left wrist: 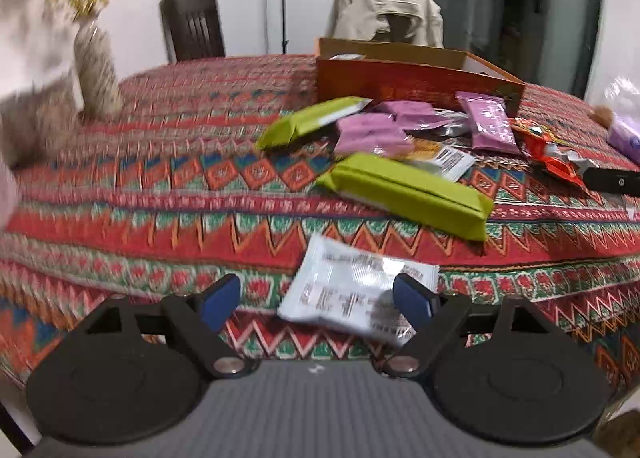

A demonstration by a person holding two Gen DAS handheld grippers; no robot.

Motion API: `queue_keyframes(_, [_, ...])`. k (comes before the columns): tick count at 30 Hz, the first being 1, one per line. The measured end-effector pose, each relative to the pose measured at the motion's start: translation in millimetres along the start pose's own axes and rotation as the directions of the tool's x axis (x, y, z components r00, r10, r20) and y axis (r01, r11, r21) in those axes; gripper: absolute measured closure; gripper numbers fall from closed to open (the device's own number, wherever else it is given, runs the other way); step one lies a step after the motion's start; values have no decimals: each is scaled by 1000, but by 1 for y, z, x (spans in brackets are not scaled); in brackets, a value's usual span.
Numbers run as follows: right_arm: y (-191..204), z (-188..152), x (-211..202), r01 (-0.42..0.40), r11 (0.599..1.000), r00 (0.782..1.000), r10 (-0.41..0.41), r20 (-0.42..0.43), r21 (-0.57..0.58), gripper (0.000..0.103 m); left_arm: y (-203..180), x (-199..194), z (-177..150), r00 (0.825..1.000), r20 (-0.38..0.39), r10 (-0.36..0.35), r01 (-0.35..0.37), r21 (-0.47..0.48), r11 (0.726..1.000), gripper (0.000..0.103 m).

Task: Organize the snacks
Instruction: 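Lift both held packets from the pile toward the box, then lower both held packets into the box and open both grippers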

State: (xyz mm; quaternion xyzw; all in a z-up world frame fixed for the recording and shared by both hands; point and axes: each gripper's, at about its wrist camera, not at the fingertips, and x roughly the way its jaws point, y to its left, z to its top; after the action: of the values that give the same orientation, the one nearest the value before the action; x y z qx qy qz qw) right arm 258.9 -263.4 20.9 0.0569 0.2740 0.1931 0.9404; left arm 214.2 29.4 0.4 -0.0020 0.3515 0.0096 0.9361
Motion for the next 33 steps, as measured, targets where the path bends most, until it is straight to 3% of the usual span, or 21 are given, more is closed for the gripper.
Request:
queue_keyframes(3, [4,0,10,-20,1000,1000,20,-18,-12,59,-6,-1,3,999,32,-9,9,24,1000,18])
queue_keyframes(7, [12,0,13,-50,998,999,50,-22,-29,59,-19,4,4,998,-3,-67,68,77,995,21])
queue_keyframes(9, [12,-1,11,-52,998,999,51,-17,-24,59,-26,6,0,996,-12,-87,88,94,992,32])
queue_keyframes(11, [9,-2,8,-43,999,999,43,-15,-14,59,-30,2,-1,994,-13,-106,107,100,989,51])
queue_keyframes(18, [-1,-7,-3,-13,1000,1000,13,-3,9,59,-29,-11,3,993,7,-116,115,61,991,69])
queue_keyframes(20, [-1,-6,-6,-16,1000,1000,16,7,10,59,-27,-15,6,991,27,-135,133,54,990,86])
queue_keyframes(23, [1,-5,-8,-25,1000,1000,25,19,7,59,-24,-21,12,987,56,-154,152,36,988,92])
queue_keyframes(28, [4,-3,-8,-28,1000,999,28,29,2,59,-18,-23,25,981,90,-172,171,12,985,93])
queue_keyframes(33, [2,9,-7,-29,1000,998,29,51,-1,59,-9,-26,63,960,170,-221,220,26,975,93])
